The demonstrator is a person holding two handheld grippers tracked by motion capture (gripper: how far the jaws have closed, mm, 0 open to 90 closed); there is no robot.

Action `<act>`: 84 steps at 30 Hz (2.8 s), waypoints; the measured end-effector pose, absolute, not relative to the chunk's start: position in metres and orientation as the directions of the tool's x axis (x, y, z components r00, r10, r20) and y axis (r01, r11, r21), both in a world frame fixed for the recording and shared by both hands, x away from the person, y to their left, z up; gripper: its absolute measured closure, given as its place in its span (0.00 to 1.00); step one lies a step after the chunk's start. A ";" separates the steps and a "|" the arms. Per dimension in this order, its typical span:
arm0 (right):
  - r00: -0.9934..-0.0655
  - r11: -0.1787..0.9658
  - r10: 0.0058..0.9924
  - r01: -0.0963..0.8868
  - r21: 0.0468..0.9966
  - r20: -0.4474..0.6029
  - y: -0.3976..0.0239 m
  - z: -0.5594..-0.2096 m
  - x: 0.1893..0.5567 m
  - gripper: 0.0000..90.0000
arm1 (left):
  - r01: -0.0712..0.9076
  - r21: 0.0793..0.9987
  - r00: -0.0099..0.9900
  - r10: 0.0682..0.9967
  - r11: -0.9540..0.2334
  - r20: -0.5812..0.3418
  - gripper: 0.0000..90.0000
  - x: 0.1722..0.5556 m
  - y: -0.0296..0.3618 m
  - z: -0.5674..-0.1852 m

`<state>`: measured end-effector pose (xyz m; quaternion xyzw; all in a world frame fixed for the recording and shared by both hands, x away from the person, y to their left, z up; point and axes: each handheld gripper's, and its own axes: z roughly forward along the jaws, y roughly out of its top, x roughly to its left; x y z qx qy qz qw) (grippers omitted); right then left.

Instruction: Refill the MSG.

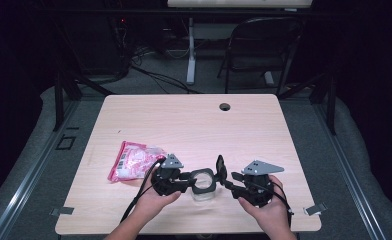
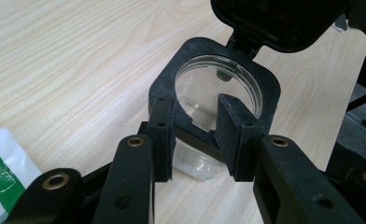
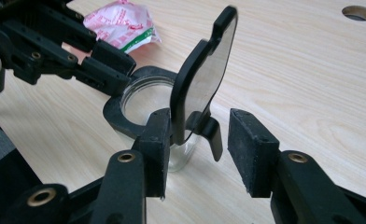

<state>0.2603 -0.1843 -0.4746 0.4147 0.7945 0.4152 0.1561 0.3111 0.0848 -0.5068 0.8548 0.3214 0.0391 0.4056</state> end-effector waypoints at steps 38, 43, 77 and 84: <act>-0.539 0.175 0.802 0.625 0.761 0.257 -0.204 -0.498 0.323 0.92 | 0.570 0.757 0.628 0.763 -0.319 -0.150 0.68 0.305 0.168 -0.495; -0.544 0.178 0.799 0.622 0.763 0.256 -0.202 -0.498 0.326 0.89 | 0.573 0.759 0.616 0.773 -0.309 -0.151 0.68 0.306 0.179 -0.497; -0.498 0.139 0.832 0.614 0.777 0.244 -0.226 -0.489 0.302 0.68 | 0.515 0.699 0.657 0.752 -0.496 0.050 0.40 0.314 0.178 -0.527; -0.490 0.139 0.839 0.615 0.776 0.238 -0.229 -0.491 0.299 0.67 | 0.527 0.693 0.635 0.770 -0.492 0.064 0.31 0.319 0.174 -0.540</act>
